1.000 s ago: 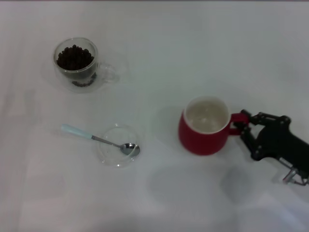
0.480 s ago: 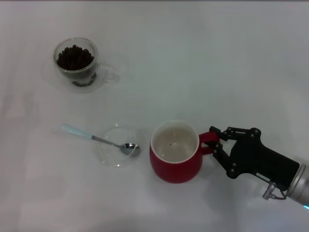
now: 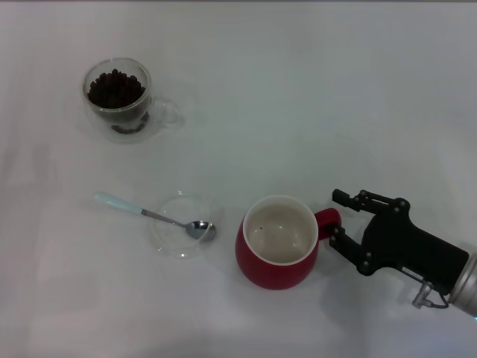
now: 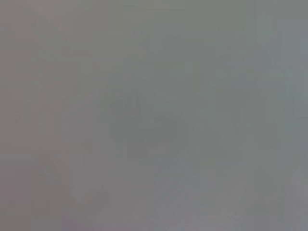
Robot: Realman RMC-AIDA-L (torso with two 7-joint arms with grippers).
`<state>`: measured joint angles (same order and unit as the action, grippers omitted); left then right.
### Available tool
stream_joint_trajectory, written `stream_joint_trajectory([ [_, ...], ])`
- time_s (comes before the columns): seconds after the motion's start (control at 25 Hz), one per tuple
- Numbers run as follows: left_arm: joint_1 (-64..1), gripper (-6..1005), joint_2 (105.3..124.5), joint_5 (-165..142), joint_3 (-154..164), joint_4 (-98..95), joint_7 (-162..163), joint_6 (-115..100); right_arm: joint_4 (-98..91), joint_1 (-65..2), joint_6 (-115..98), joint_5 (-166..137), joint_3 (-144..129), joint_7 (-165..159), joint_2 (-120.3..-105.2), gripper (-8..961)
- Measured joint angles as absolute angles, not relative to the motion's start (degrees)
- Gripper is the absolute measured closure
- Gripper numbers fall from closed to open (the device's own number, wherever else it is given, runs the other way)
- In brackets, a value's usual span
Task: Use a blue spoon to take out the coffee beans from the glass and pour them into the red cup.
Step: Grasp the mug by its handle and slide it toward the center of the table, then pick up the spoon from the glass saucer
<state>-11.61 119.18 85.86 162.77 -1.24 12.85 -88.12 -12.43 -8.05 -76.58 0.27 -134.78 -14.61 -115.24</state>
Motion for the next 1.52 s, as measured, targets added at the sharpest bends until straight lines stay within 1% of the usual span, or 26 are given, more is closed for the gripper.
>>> stream_joint_trajectory([
  [0.04, -11.59, 553, 119.18, 85.86, 162.77, -1.24, 12.84, -88.11, -12.1, -8.07, -76.67, 0.3, -134.76, -14.6, -115.15, 686],
  [0.24, -11.48, 552, 119.18, 85.87, 162.7, -1.23, 12.83, -88.09, -9.39, -8.13, -79.88, 0.36, -134.74, -14.89, -114.88, 439],
  [0.48, -11.64, 550, 119.18, 86.03, 162.47, -1.23, 12.89, -88.06, -4.29, -8.1, -86.37, 0.44, -134.43, -14.92, -114.87, 340],
  [0.88, -11.95, 548, 119.11, 83.63, 162.82, -3.64, 18.78, -88.38, 5.6, -7.56, -97.61, 0.73, -128.57, -14.63, -114.63, 340],
  [0.96, -11.89, 547, 119.11, 80.42, 162.86, -4.21, 24.66, -88.56, 7.95, -7.63, -101.16, 0.76, -125.08, -14.62, -114.23, 339],
  [1.0, -11.81, 547, 119.1, 78.98, 162.85, -4.66, 28.17, -88.59, 9.1, -7.63, -103.27, 1.08, -121.8, -14.66, -113.7, 339],
  [1.24, -11.25, 546, 119.21, 68.26, 162.86, -6.85, 48.18, -88.1, 9.45, -7.67, -105.66, 4.04, -114.56, -14.78, -112.88, 339],
  [1.48, -9.66, 544, 119.26, 59.11, 162.87, -7.48, 64.89, -87.66, 9.44, -9.43, -105.64, 7.03, -112.66, -14.68, -112.19, 339],
  [1.52, -9.18, 531, 119.27, 57.81, 162.86, -7.71, 66.23, -87.57, 9.44, -9.79, -105.5, 7.13, -112.51, -14.7, -112.07, 339],
])
